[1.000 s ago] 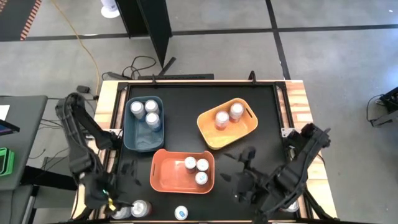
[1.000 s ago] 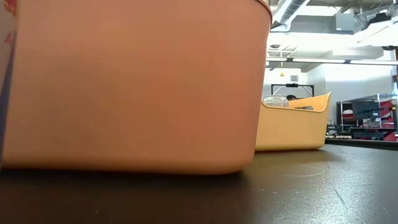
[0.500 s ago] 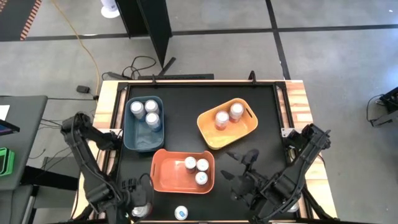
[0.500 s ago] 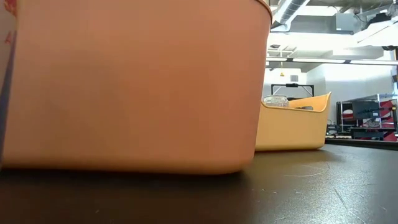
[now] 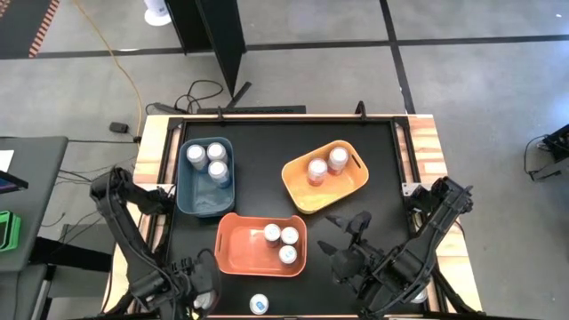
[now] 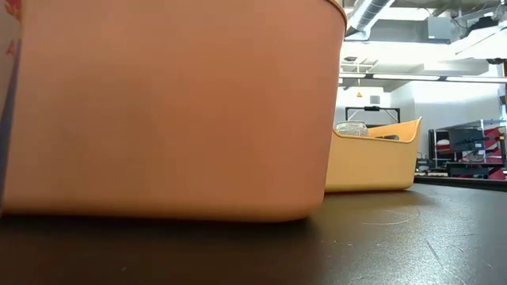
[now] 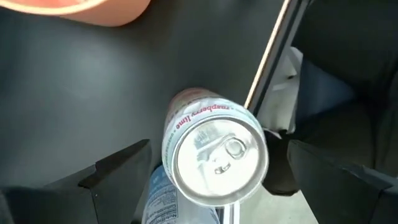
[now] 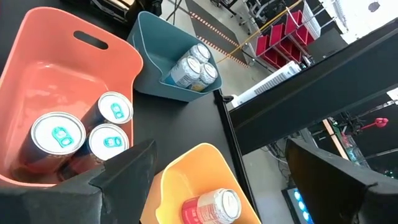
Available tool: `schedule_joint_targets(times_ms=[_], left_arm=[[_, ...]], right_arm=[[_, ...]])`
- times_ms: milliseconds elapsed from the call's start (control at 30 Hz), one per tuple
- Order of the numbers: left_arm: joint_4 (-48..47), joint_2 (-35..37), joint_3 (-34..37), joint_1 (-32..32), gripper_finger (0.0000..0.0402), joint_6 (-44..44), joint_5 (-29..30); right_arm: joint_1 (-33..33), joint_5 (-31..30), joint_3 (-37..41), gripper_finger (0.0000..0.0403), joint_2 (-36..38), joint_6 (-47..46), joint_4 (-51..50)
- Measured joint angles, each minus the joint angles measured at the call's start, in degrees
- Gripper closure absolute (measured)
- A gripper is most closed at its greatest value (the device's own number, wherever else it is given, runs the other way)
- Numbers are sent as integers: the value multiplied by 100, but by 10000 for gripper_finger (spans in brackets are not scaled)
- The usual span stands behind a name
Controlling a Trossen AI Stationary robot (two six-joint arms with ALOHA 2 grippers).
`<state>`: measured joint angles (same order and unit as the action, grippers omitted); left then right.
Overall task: Sort soda cans
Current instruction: Put the pink soda can into the yellow bin
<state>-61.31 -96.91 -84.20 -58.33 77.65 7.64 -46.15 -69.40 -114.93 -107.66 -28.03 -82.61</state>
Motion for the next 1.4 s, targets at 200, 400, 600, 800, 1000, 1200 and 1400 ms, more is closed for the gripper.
schedule_joint_targets(times_ms=[200,400,600,800,1000,1200,1400], left_arm=[[-106,-239,4,4,33,109,-230],[-139,-444,4,-2,33,61,-286],[-235,-611,4,-1,33,-157,-271],[-235,-765,4,31,33,-524,-181],[-156,-990,4,77,66,-883,-228],[-178,-1061,-9,107,113,-1083,-411],[-410,-928,14,218,113,-1093,-745]], right_arm=[[0,-9,0,35,0,0,-56],[0,-14,0,35,0,-6,-72],[0,-14,0,35,0,-68,-70],[0,-12,0,35,0,-156,-75],[0,-11,0,35,0,-211,-74],[0,-11,0,35,0,-214,-70],[0,-11,0,35,0,-212,-72]])
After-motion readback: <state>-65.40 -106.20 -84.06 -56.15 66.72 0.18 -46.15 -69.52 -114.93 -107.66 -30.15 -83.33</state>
